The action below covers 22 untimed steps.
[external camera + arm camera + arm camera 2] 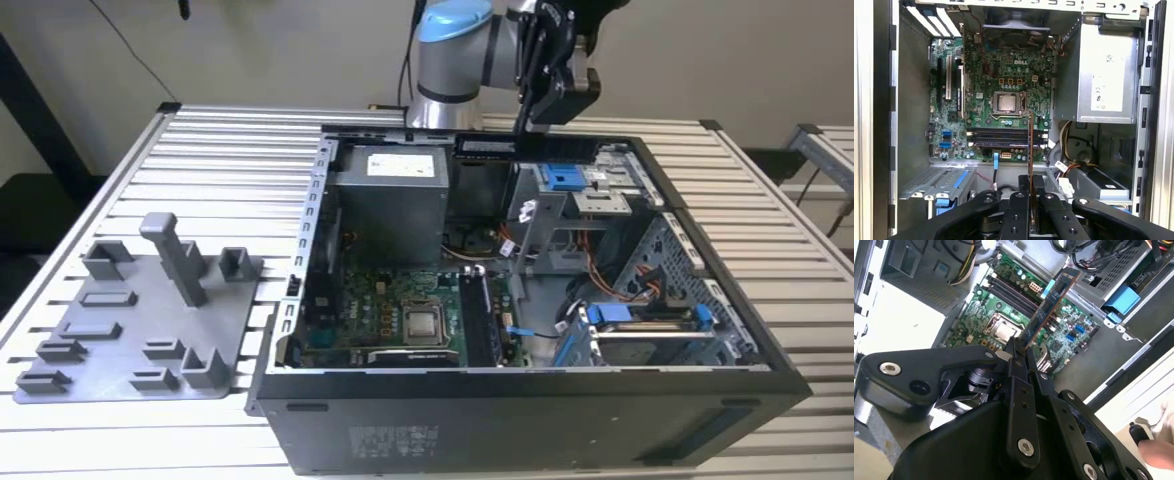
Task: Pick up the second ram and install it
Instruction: 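Pick up the second ram and move it above second insertion slot, then insert the second ram into the second slot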
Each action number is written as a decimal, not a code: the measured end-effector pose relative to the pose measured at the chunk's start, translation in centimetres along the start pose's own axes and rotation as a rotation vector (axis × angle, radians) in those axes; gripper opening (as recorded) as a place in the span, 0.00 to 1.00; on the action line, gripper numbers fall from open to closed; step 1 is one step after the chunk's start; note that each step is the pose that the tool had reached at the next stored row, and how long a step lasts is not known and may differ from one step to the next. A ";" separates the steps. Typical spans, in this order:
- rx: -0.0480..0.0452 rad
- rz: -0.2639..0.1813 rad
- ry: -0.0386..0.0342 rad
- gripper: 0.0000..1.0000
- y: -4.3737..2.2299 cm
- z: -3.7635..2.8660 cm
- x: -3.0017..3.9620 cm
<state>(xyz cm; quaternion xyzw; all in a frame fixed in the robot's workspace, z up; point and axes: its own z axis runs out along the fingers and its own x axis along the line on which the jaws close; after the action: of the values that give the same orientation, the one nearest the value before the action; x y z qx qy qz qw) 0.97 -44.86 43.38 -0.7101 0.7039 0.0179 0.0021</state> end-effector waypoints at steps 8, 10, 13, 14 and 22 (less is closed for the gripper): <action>0.0000 0.000 0.0000 0.14 0.03 0.11 -0.85; 0.0000 0.000 0.0001 0.14 0.03 0.14 -1.34; -0.0001 0.000 0.0001 0.14 0.03 0.14 -1.41; 0.0000 0.000 0.0000 0.14 0.03 0.14 -1.42; 0.0000 0.000 -0.0001 0.14 0.03 0.15 -1.49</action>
<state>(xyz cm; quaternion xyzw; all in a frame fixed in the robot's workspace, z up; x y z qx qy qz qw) 0.92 -43.37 43.28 -0.7101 0.7039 0.0179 0.0021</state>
